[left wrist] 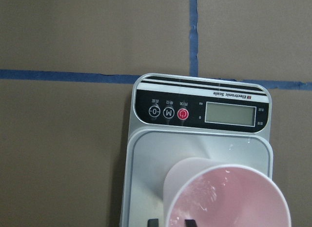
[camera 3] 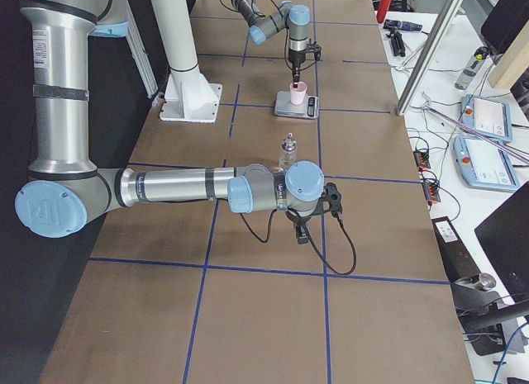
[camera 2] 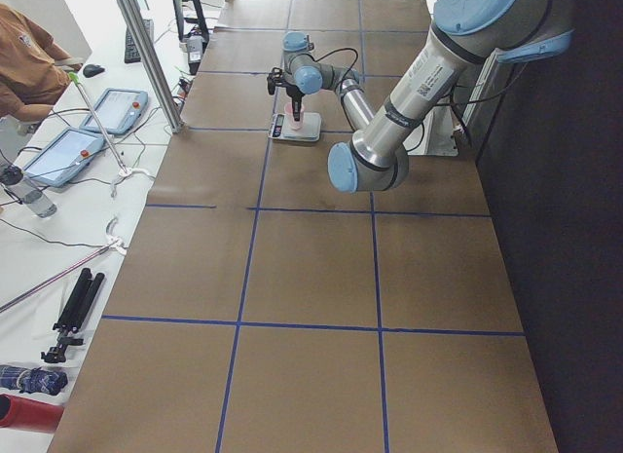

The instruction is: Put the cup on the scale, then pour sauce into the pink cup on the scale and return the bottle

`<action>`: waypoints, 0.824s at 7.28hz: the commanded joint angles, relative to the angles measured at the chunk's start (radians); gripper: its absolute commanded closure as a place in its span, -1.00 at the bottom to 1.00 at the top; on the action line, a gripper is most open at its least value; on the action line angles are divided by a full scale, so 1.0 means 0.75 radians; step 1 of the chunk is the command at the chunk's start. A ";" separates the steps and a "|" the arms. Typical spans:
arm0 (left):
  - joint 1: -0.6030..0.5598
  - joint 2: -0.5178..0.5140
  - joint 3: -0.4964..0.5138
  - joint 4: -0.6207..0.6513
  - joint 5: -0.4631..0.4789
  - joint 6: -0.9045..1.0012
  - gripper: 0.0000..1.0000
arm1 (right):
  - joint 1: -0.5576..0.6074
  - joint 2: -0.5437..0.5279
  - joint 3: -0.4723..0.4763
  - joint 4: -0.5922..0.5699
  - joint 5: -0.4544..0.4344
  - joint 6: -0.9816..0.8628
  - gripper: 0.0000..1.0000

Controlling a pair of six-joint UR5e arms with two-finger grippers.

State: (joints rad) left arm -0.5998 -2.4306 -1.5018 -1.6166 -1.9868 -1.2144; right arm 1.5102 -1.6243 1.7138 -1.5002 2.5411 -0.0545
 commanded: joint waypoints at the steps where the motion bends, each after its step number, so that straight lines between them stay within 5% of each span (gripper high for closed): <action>1: -0.008 0.017 -0.091 0.000 -0.008 -0.005 -0.47 | -0.009 0.006 0.006 0.002 0.035 0.052 -1.00; 4: -0.043 0.125 -0.349 -0.002 -0.012 -0.011 -0.54 | -0.184 0.006 0.004 0.458 0.065 0.423 -1.00; 6: -0.073 0.152 -0.360 -0.006 -0.012 -0.011 -0.54 | -0.390 -0.053 0.010 1.032 -0.070 0.872 -1.00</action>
State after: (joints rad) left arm -0.6401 -2.3313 -1.7576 -1.6198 -1.9956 -1.2225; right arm 1.3159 -1.6350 1.7204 -0.9902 2.5530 0.3887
